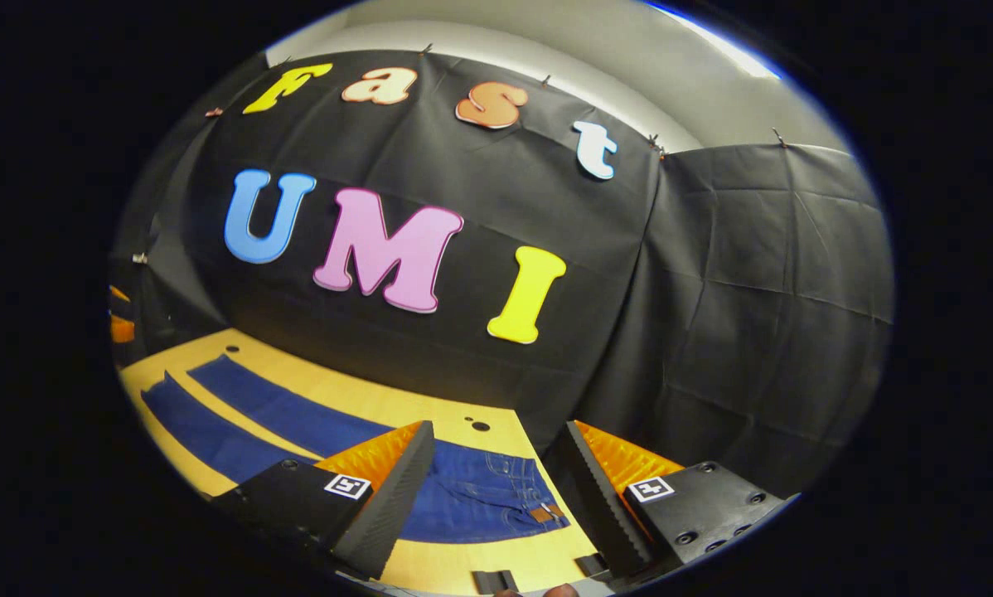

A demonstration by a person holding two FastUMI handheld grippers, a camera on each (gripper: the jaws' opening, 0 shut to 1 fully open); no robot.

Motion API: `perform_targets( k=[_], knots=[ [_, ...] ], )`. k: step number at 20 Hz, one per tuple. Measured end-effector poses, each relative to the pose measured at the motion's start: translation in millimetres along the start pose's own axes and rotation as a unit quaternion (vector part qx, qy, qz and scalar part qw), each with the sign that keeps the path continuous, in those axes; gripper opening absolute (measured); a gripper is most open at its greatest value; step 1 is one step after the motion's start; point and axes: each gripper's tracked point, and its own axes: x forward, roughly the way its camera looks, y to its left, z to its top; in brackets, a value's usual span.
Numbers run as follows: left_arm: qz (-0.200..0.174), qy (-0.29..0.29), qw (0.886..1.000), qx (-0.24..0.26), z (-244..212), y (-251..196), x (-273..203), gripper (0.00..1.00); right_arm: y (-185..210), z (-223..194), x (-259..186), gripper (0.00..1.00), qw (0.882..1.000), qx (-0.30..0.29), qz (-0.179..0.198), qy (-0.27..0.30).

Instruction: Grasp the waist and the cuffs of the jeans and fold them to make the two legs overlap; first hold the waist and fold one-third of the jeans toward the cuffs, then hold the cuffs and fold the remaining one-third in the same direction to finish folding.

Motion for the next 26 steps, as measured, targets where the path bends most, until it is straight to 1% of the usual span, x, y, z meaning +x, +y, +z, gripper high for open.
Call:
perform_targets(
  k=[2,3,4,5,7,8,10,11,12,13,14,16,17,19,20,21,22,23,24,25,26],
  knots=[
    [-0.021,0.016,0.997,0.069,-17.8,5.2,2.1,0.97,-0.6,-24.3,5.3,0.94,0.998,-0.047,0.017,0.026],
    [-0.035,0.03,0.994,0.1,-33.3,6.4,2.8,0.98,2.7,-35.6,8.9,0.96,0.996,-0.069,0.032,0.042],
    [-0.052,0.039,0.99,0.127,-45.3,4.0,2.5,0.97,8.1,-46.3,10.6,0.96,0.994,-0.087,0.048,0.053],
    [-0.074,0.045,0.985,0.147,-59.6,-2.4,3.4,0.98,17.3,-51.5,12.1,0.96,0.991,-0.097,0.073,0.06],
    [-0.119,0.068,0.974,0.18,-87.4,-15.8,5.1,0.98,37.1,-69.0,8.6,0.96,0.986,-0.08,0.118,0.088],
    [-0.138,0.078,0.968,0.196,-100.4,-20.4,8.5,0.98,42.1,-74.6,10.6,0.96,0.984,-0.08,0.128,0.095],
    [-0.168,0.11,0.954,0.225,-128.9,-24.0,16.5,0.98,47.8,-80.8,23.8,0.96,0.978,-0.111,0.146,0.097],
    [-0.185,0.125,0.945,0.241,-143.0,-24.8,18.2,0.99,51.7,-88.0,31.1,0.96,0.974,-0.131,0.158,0.099],
    [-0.21,0.138,0.933,0.258,-154.7,-27.6,17.7,0.99,54.7,-99.5,37.8,0.96,0.968,-0.152,0.17,0.107],
    [-0.232,0.148,0.92,0.278,-168.3,-29.0,19.7,0.99,56.2,-111.8,44.9,0.96,0.961,-0.171,0.182,0.115],
    [-0.246,0.158,0.906,0.306,-183.5,-24.4,25.6,0.99,60.0,-123.9,51.6,0.96,0.955,-0.188,0.195,0.123],
    [-0.248,0.191,0.874,0.371,-214.9,-4.1,38.6,0.98,63.8,-144.2,67.0,0.96,0.941,-0.224,0.219,0.131],
    [-0.249,0.207,0.86,0.394,-226.5,5.0,45.3,0.98,62.6,-152.6,73.6,0.97,0.934,-0.243,0.224,0.134],
    [-0.265,0.227,0.836,0.424,-245.3,12.0,52.8,0.98,56.2,-161.0,87.5,0.97,0.925,-0.288,0.22,0.112],
    [-0.275,0.237,0.82,0.441,-255.7,14.2,54.3,0.99,57.2,-165.5,96.5,0.97,0.917,-0.318,0.223,0.097],
    [-0.28,0.233,0.814,0.454,-257.7,19.0,56.8,0.99,61.4,-174.7,97.4,0.96,0.904,-0.343,0.238,0.091],
    [-0.284,0.227,0.812,0.457,-253.7,16.4,61.0,0.98,65.7,-187.0,94.6,0.96,0.888,-0.369,0.261,0.087],
    [-0.287,0.232,0.812,0.452,-256.3,18.7,61.8,0.96,67.7,-200.4,92.1,0.97,0.868,-0.398,0.284,0.088],
    [-0.289,0.235,0.816,0.443,-258.0,19.9,63.6,0.96,68.9,-213.1,88.9,0.97,0.849,-0.423,0.305,0.089],
    [-0.292,0.236,0.816,0.439,-258.6,19.8,67.4,0.96,67.4,-227.1,89.0,0.97,0.832,-0.443,0.32,0.09],
    [-0.3,0.232,0.812,0.444,-257.0,19.6,69.8,0.96,64.2,-242.3,92.3,0.97,0.82,-0.458,0.329,0.093]
  ],
)
